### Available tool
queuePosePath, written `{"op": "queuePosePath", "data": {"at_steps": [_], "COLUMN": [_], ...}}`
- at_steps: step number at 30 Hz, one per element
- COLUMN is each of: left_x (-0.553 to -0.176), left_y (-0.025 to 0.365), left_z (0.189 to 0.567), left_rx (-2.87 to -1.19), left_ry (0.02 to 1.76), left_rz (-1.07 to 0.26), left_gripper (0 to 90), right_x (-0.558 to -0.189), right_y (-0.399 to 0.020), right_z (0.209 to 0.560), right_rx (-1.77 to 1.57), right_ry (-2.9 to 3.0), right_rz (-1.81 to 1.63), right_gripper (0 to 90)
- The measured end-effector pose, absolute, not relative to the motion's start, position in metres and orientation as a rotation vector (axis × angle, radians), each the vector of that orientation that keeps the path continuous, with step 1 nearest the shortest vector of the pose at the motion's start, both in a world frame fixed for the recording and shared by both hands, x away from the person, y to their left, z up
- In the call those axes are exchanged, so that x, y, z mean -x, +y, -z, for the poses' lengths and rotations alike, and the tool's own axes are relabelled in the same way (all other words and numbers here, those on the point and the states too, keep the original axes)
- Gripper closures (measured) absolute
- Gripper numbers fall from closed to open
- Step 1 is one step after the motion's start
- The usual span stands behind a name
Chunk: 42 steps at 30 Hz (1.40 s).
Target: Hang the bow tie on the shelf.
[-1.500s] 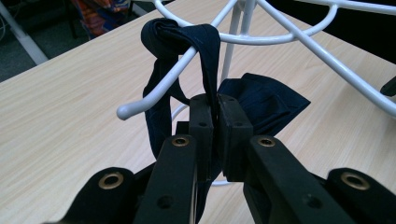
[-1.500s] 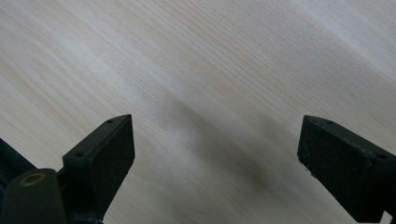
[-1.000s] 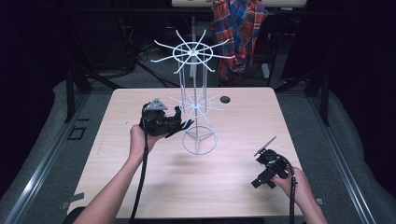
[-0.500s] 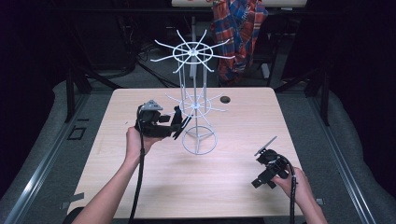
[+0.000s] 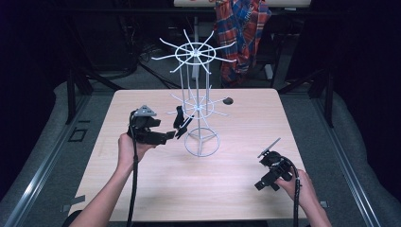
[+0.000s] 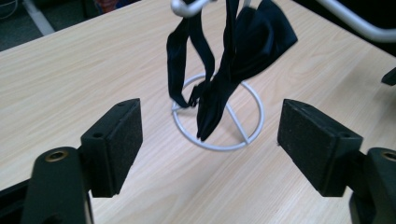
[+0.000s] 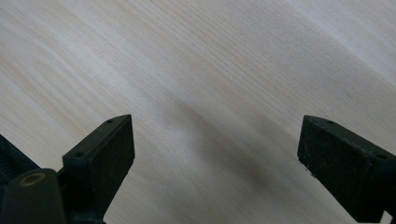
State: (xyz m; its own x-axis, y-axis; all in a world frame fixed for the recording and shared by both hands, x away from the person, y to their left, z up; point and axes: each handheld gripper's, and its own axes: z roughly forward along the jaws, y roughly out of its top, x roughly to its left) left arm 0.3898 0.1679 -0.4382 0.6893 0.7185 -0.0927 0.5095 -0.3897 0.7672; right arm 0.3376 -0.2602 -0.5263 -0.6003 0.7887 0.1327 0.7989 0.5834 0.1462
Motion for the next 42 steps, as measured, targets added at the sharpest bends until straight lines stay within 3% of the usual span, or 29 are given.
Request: {"op": "queuePosePath", "data": {"at_steps": [5,20,32,42], "left_x": [-0.383,-0.357,-0.340,-0.339], "left_y": [0.175,0.208,0.225,0.233], "left_z": [0.440,0.458,0.479,0.495], "left_rx": [-2.079,-2.157,-2.237,-2.262], "left_ry": [0.968,1.063,1.150,1.177], "left_rz": [-0.334,-0.362,-0.331,-0.261], "left_gripper": [16.1,12.6,1.3,0.1], "right_x": [-0.337,-0.336,-0.336,-0.335], "right_y": [-0.260,-0.259,-0.258,-0.256], "right_z": [0.527,0.527,0.528,0.530], "right_rx": [1.400,1.392,1.386,1.406], "right_ry": [-2.747,-2.745,-2.748,-2.738], "right_rz": [0.317,0.297,0.280,0.307], "right_gripper": [10.8,10.9,10.9,10.9]}}
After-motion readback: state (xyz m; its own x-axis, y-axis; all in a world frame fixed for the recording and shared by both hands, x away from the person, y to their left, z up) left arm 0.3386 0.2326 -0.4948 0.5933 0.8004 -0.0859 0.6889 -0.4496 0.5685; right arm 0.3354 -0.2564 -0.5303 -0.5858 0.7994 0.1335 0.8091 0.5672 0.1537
